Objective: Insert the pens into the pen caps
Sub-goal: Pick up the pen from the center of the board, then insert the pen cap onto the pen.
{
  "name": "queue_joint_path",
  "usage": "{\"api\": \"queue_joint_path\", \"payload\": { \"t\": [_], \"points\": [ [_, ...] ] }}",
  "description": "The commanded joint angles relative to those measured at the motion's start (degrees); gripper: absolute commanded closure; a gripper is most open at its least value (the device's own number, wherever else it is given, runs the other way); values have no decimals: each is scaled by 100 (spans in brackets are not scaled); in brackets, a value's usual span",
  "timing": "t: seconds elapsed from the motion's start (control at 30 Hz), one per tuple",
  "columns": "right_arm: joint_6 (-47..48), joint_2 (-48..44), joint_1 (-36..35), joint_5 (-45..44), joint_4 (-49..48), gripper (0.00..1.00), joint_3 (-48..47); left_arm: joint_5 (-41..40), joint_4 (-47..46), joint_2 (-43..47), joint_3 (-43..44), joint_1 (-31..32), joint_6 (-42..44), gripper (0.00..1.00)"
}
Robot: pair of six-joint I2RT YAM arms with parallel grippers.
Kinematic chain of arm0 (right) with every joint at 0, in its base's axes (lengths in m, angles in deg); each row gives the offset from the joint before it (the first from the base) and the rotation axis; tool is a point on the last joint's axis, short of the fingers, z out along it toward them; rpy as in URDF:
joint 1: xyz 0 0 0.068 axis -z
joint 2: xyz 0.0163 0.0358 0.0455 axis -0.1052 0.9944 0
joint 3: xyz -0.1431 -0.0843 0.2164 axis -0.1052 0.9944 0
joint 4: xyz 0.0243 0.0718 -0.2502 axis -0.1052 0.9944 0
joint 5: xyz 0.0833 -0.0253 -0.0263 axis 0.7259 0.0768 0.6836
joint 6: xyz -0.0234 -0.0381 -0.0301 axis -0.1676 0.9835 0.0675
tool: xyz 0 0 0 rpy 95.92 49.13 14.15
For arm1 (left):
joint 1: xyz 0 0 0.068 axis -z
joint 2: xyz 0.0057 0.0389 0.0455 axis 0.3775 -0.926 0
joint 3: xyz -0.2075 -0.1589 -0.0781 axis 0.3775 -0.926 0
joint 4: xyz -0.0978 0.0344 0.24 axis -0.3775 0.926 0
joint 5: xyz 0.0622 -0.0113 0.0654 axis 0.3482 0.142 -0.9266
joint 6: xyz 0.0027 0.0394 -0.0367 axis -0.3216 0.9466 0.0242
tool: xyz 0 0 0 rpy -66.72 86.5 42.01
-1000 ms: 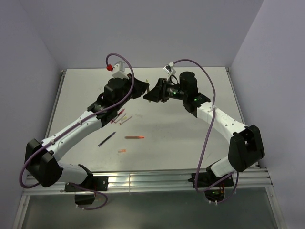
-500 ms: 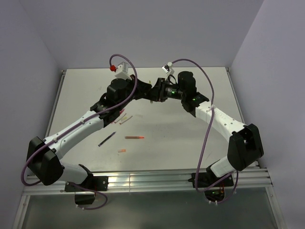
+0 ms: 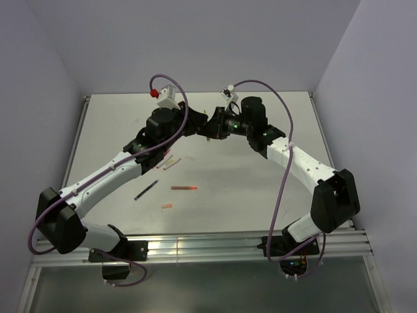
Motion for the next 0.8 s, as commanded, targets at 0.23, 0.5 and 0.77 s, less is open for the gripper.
{"api": "queue_joint_path", "payload": {
  "t": [0.23, 0.5, 0.77],
  "points": [
    [461, -114, -29, -429, 361, 100, -302, -518, 769, 745, 252, 47, 461, 54],
    [487, -518, 155, -693, 546, 100, 32, -2144, 2546, 1097, 129, 3, 68, 56],
    [575, -650, 243, -799, 590, 100, 111, -2524, 2899, 676, -504, -383, -1418, 57]
  ]
}}
